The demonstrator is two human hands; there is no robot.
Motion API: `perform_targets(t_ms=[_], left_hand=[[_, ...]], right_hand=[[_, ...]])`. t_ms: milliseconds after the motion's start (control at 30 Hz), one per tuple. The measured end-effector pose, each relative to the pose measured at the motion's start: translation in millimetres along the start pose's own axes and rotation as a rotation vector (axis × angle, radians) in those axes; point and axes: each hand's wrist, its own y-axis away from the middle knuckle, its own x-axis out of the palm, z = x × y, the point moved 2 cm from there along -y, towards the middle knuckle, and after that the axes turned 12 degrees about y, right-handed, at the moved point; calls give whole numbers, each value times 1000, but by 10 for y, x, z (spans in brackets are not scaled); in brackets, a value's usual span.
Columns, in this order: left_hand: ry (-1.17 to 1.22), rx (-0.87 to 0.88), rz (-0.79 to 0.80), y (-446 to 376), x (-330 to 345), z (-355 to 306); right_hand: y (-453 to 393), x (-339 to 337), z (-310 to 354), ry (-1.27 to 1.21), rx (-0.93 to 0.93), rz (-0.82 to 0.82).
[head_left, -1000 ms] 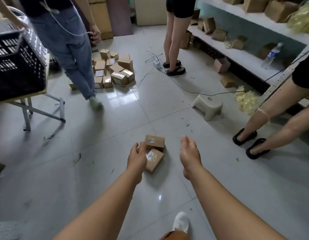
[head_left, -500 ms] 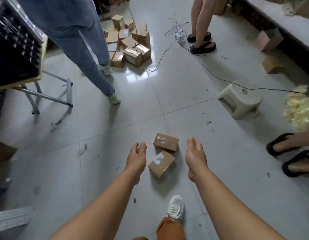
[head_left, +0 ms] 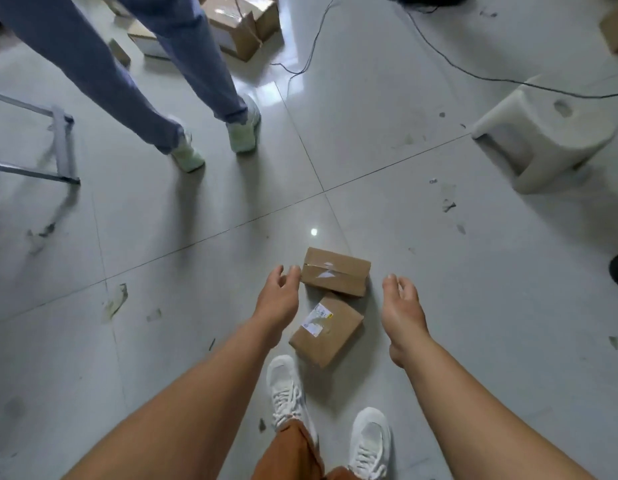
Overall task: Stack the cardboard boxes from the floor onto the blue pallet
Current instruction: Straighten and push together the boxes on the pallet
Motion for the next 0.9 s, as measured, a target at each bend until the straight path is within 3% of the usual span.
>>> perform_targets(t_ms=[500, 733, 900], left_hand=[[-102, 19, 80, -2282, 679, 907], [-91, 70, 58, -2539, 804, 1089], [-60, 82, 45, -2322, 792, 935]], right_hand=[[-2267, 1048, -677, 59, 33, -20], [-2605, 1226, -788, 9, 32, -18], [-2364, 1084, -704, -16, 9, -37]])
